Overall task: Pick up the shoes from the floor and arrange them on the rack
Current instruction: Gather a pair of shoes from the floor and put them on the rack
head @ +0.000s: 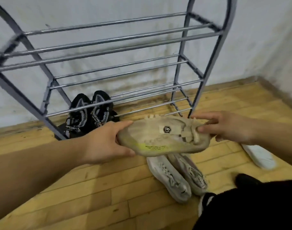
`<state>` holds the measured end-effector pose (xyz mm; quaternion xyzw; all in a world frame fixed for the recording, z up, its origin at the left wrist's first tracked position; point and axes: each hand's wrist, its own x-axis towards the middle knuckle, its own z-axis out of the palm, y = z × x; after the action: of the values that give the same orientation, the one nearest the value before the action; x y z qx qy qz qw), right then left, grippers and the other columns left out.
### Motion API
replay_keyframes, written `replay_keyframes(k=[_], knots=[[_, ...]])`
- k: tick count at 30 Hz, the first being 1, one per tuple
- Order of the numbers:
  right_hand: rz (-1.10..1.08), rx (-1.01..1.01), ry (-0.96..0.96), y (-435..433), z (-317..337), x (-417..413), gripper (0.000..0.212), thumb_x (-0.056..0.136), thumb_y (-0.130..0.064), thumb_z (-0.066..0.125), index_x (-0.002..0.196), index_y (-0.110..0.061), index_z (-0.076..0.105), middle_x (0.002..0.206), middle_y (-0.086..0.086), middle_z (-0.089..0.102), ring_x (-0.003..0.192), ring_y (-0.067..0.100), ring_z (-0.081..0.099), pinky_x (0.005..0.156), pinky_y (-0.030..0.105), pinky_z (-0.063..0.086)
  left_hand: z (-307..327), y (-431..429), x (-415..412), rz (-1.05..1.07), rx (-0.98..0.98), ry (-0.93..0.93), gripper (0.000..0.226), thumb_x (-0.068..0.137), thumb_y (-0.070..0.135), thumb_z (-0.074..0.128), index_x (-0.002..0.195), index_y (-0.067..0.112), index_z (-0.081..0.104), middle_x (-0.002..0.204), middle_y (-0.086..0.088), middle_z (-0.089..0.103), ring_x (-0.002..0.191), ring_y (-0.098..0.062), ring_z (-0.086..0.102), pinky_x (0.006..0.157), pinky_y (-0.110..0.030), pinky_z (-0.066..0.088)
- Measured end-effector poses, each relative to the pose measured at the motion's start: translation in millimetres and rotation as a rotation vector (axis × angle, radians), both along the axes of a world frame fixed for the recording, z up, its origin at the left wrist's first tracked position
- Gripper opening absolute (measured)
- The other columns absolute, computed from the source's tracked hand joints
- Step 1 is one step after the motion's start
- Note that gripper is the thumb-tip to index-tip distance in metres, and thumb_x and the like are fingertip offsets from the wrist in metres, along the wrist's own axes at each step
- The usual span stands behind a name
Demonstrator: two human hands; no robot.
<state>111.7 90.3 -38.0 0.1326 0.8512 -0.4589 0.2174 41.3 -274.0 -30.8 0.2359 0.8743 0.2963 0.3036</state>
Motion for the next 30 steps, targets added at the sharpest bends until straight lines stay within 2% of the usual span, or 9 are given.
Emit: replay_keyframes(k=[2, 4, 8, 10, 15, 18, 21, 25, 30], knots=[[-0.177, -0.09, 0.044, 22, -16, 23, 0.033, 0.094, -0.035, 0.072, 0.123, -0.052, 0.066, 0.103, -0.001, 0.079, 0.077, 0.014, 0.063, 0.068, 0.03, 0.047, -12, 31, 2, 0.015, 0.028, 0.003, 0.11, 0.056, 0.077, 0.083, 0.152, 0.05, 0.036, 0.14, 0.017, 0.05, 0.121, -0.011, 0.061, 0.104, -0.03, 0.051], [-0.362, -0.163, 0.062, 46, -38, 50, 0.029, 0.095, -0.038, 0.071, 0.121, -0.05, 0.068, 0.107, 0.005, 0.077, 0.085, 0.017, 0.064, 0.072, 0.032, 0.048, -24, 71, 3, 0.06, 0.112, -0.013, 0.109, 0.057, 0.071, 0.085, 0.152, 0.047, 0.038, 0.143, 0.016, 0.052, 0.124, -0.009, 0.06, 0.105, -0.035, 0.051], [-0.807, -0.397, 0.154, 89, -82, 112, 0.023, 0.099, -0.037, 0.065, 0.12, -0.039, 0.072, 0.118, 0.005, 0.077, 0.105, 0.022, 0.069, 0.093, 0.042, 0.052, -28, 176, 17, 0.139, 0.203, 0.014, 0.081, 0.075, 0.039, 0.088, 0.145, 0.044, 0.049, 0.125, 0.014, 0.063, 0.099, -0.002, 0.064, 0.07, -0.011, 0.047], [-1.003, -0.569, 0.226, 104, -101, 145, 0.029, 0.103, -0.032, 0.058, 0.129, -0.026, 0.069, 0.121, 0.005, 0.077, 0.113, 0.025, 0.071, 0.098, 0.044, 0.054, -32, 224, 20, 0.078, 0.176, 0.041, 0.077, 0.077, 0.038, 0.087, 0.145, 0.043, 0.051, 0.126, 0.012, 0.063, 0.097, -0.003, 0.064, 0.067, -0.011, 0.045], [-1.294, -0.663, 0.249, 128, -134, 212, 0.031, 0.106, -0.027, 0.054, 0.134, -0.022, 0.064, 0.12, 0.003, 0.077, 0.106, 0.02, 0.075, 0.077, 0.032, 0.06, -21, 317, 42, -0.172, 0.113, 0.053, 0.065, 0.089, 0.02, 0.08, 0.146, 0.036, 0.054, 0.126, 0.01, 0.06, 0.094, -0.01, 0.063, 0.059, -0.007, 0.047], [-1.353, -0.659, 0.215, 136, -149, 238, 0.028, 0.106, -0.026, 0.055, 0.132, -0.023, 0.065, 0.118, 0.004, 0.078, 0.106, 0.022, 0.075, 0.079, 0.034, 0.06, -19, 358, 60, -0.25, 0.075, 0.148, 0.058, 0.094, 0.012, 0.072, 0.141, 0.041, 0.056, 0.125, 0.009, 0.059, 0.087, -0.013, 0.063, 0.06, -0.016, 0.047], [-1.359, -0.652, 0.117, 144, -161, 252, 0.022, 0.104, -0.034, 0.058, 0.125, -0.031, 0.065, 0.116, 0.006, 0.078, 0.106, 0.027, 0.075, 0.09, 0.041, 0.058, -26, 374, 77, -0.276, 0.05, 0.228, 0.053, 0.096, 0.001, 0.059, 0.126, 0.044, 0.062, 0.102, 0.02, 0.06, 0.066, -0.005, 0.053, 0.045, -0.009, 0.038], [-1.209, -0.165, -0.035, 169, -189, 271, 0.029, 0.101, -0.038, 0.063, 0.128, -0.029, 0.066, 0.113, -0.005, 0.071, 0.102, 0.016, 0.07, 0.095, 0.042, 0.057, -44, 374, 81, -0.273, 0.002, 0.328, 0.053, 0.098, 0.007, 0.058, 0.14, 0.038, 0.059, 0.142, 0.009, 0.056, 0.076, -0.005, 0.049, 0.058, -0.012, 0.035], [-0.991, 0.085, -0.198, 191, -208, 310, 0.029, 0.098, -0.036, 0.067, 0.126, -0.032, 0.063, 0.118, -0.007, 0.065, 0.095, 0.013, 0.067, 0.084, 0.035, 0.057, -51, 375, 92, -0.369, -0.169, 0.354, 0.054, 0.102, 0.01, 0.05, 0.146, 0.041, 0.052, 0.136, 0.003, 0.058, 0.063, -0.001, 0.038, 0.052, -0.013, 0.027]])
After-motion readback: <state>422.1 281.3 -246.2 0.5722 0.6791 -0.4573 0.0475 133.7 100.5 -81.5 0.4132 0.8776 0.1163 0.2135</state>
